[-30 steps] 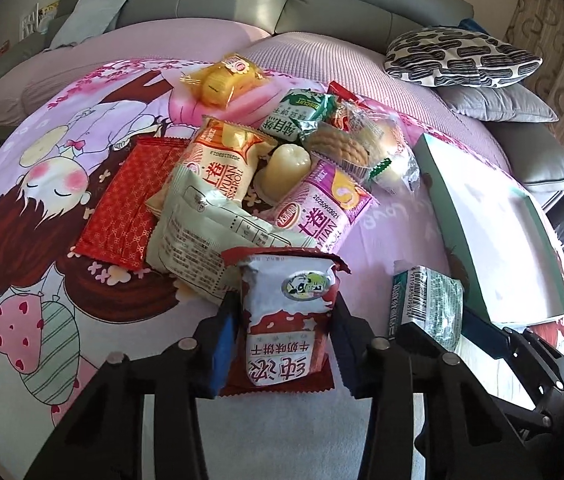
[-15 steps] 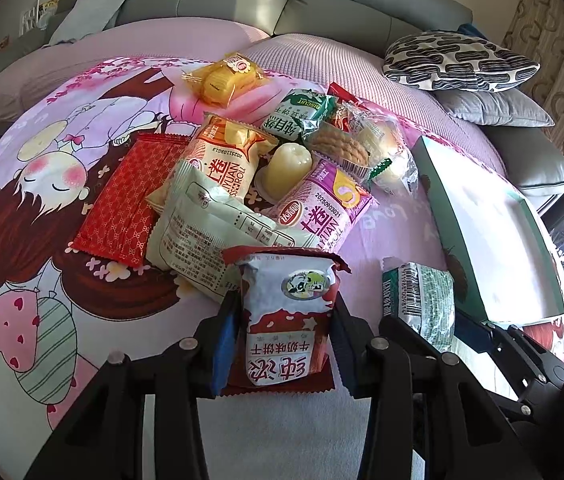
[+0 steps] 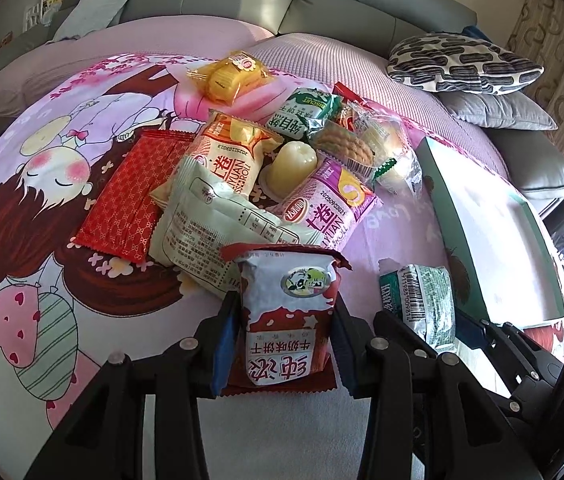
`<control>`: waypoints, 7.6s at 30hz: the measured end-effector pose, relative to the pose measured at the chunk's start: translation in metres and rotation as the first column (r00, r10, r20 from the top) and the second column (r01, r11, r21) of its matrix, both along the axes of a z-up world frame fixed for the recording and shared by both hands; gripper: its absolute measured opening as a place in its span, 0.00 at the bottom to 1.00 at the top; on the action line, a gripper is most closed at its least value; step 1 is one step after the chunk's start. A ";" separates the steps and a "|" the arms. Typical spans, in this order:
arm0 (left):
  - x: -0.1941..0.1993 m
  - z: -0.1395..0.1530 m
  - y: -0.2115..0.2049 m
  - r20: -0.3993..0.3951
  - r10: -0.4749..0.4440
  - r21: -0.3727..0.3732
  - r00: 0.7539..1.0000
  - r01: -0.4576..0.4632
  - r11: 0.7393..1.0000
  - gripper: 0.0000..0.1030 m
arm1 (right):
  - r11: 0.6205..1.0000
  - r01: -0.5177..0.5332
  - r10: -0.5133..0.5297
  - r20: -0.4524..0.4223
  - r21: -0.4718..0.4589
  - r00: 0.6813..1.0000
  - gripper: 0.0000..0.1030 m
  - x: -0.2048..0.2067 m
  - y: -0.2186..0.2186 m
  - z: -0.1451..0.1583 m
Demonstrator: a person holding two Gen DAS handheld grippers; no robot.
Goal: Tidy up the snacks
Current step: 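Carry both held packs over the mint-green tray, then lower both packs into the tray and open both grippers, then grasp the red patterned wafer pack with left gripper while right grasps pink Swiss roll pack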
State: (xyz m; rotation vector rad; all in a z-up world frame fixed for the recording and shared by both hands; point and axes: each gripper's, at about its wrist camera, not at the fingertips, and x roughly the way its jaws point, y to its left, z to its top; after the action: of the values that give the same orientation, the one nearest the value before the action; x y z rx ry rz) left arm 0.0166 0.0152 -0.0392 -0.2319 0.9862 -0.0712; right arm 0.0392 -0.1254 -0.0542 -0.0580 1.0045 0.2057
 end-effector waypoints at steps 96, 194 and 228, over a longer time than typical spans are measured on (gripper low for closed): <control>0.055 -0.004 -0.182 -0.001 -0.422 0.058 0.906 0.422 0.905 0.43 | 0.849 0.518 -0.508 0.110 -0.106 0.855 0.87 0.003 -0.197 0.015; 0.103 -0.037 0.130 -0.098 0.254 0.226 0.962 -0.227 0.947 0.94 | 0.991 0.131 -0.132 0.045 0.011 0.990 0.84 0.057 0.051 -0.003; 0.074 0.044 0.082 0.162 0.214 0.193 0.963 -0.244 0.950 0.45 | 0.970 0.147 -0.175 0.135 0.194 0.975 0.40 0.032 0.000 0.060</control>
State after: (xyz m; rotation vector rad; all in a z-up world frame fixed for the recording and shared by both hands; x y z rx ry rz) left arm 0.0909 0.0970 0.0049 -0.1424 0.8146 0.2274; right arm 0.0708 -0.1257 0.0058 0.1736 0.8306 0.1411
